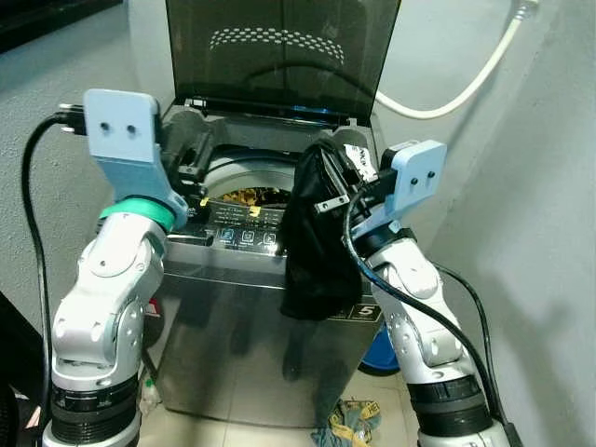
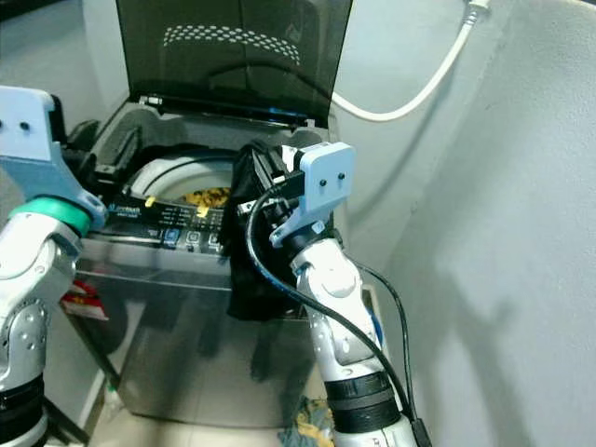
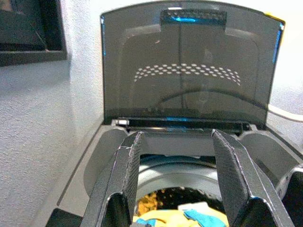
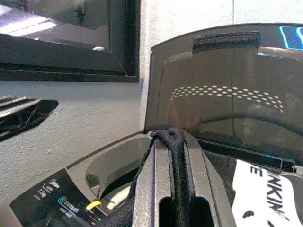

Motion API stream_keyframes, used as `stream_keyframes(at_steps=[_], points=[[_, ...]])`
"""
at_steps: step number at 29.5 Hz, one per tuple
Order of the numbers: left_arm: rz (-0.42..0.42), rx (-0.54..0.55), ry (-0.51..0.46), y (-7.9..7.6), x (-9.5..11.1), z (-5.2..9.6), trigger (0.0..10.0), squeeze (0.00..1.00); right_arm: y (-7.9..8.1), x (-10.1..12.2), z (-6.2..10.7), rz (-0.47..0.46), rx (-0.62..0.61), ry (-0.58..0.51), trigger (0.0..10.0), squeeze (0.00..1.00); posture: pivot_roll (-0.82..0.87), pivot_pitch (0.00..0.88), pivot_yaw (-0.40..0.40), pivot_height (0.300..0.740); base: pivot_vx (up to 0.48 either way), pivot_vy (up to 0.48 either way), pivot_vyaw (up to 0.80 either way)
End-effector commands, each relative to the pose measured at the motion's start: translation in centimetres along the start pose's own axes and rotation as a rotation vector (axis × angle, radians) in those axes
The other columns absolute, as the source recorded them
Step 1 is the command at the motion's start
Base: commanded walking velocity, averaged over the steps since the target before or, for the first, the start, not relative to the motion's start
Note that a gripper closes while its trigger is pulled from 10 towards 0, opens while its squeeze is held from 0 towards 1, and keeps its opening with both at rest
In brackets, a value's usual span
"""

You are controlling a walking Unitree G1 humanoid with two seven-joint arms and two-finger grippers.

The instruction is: Clothes washing

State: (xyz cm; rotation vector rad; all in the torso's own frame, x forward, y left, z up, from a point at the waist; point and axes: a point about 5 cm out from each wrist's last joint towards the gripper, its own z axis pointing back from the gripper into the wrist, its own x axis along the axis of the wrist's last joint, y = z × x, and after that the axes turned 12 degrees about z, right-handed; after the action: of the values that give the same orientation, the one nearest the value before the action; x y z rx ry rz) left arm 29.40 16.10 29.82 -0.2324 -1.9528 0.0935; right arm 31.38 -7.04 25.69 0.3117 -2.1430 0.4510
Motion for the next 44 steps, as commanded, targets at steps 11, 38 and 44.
stream_keyframes(at_steps=[11,38,44], points=[[-0.003,0.007,-0.016,-0.7,-0.3,-0.3,10.0,0.0,-0.1,-0.3,0.4,0.006,0.026,0.032,10.0,0.0,0.15,0.0,-0.023,0.74,0.454,0.0,0.0],[0.033,-0.053,0.012,-1.7,-0.7,-0.6,10.0,0.0,-0.5,-0.5,0.5,0.02,-0.002,0.045,10.0,0.0,0.15,0.0,-0.015,0.74,0.052,0.0,0.0],[0.03,-0.048,0.014,-1.7,-0.8,-0.6,10.0,0.0,-0.4,-0.6,0.6,0.018,-0.003,0.048,10.0,0.0,0.15,0.0,-0.013,0.74,0.0,0.0,0.0]])
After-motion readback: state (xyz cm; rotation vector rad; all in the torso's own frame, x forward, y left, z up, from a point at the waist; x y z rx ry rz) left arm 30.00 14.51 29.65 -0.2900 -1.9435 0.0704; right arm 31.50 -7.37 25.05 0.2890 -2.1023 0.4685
